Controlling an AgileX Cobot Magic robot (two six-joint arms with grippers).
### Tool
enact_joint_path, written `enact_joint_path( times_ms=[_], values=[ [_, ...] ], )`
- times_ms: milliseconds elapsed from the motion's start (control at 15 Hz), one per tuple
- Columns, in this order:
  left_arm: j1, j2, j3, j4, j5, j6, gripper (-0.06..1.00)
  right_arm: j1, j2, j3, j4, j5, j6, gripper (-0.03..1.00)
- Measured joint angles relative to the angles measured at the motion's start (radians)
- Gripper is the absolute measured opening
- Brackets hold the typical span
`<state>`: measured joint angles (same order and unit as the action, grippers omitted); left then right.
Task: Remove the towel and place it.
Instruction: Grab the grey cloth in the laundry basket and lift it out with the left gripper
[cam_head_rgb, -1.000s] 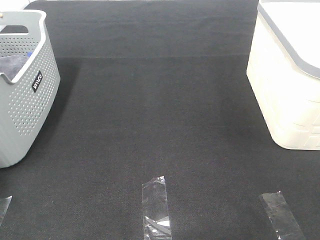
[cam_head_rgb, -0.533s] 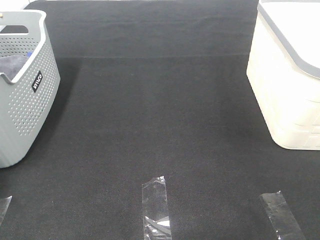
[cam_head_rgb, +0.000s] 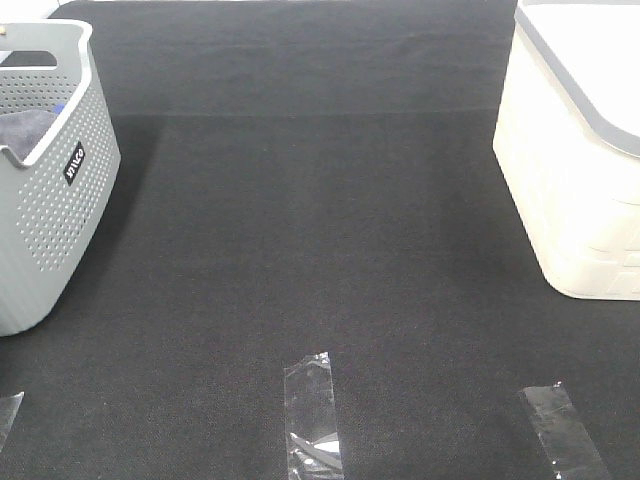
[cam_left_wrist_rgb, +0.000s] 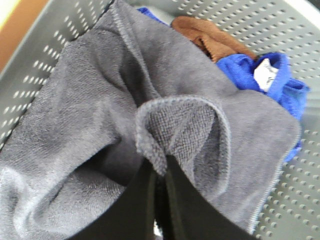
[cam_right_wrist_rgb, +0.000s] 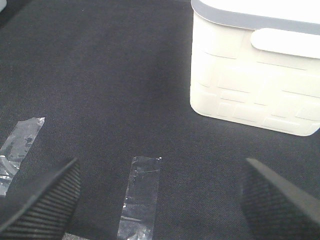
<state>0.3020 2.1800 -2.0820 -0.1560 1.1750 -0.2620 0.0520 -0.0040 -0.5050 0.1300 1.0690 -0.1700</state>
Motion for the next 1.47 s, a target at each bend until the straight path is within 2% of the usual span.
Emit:
enact_joint_path(
  times_ms=[333,733,867,933,1000,1133,1267,1467],
  values=[
    [-0.002,0.004,-0.014,-0.103,0.015,0.027,0.01,0.0,0.0,0.0,0.0,0.0,0.0,0.8],
    [-0.002,0.077,-0.014,-0.044,0.038,0.028,0.01,0.0,0.0,0.0,0.0,0.0,0.0,0.8],
    [-0.002,0.078,-0.014,-0.042,0.038,0.028,0.17,0.0,0.0,0.0,0.0,0.0,0.0,0.8],
    [-0.002,0.078,-0.014,-0.043,0.038,0.028,0.35,0.0,0.0,0.0,0.0,0.0,0.0,0.8],
    [-0.002,0.078,-0.014,-0.043,0.038,0.028,0.35,0.0,0.0,0.0,0.0,0.0,0.0,0.8],
    [-0.002,0.078,-0.014,-0.045,0.038,0.028,0.45,0.0,0.0,0.0,0.0,0.0,0.0,0.8],
    [-0.002,0.078,-0.014,-0.066,0.039,0.03,0.44,0.0,0.0,0.0,0.0,0.0,0.0,0.8],
    [-0.002,0.078,-0.014,-0.121,0.032,0.032,0.34,0.0,0.0,0.0,0.0,0.0,0.0,0.8]
  ],
)
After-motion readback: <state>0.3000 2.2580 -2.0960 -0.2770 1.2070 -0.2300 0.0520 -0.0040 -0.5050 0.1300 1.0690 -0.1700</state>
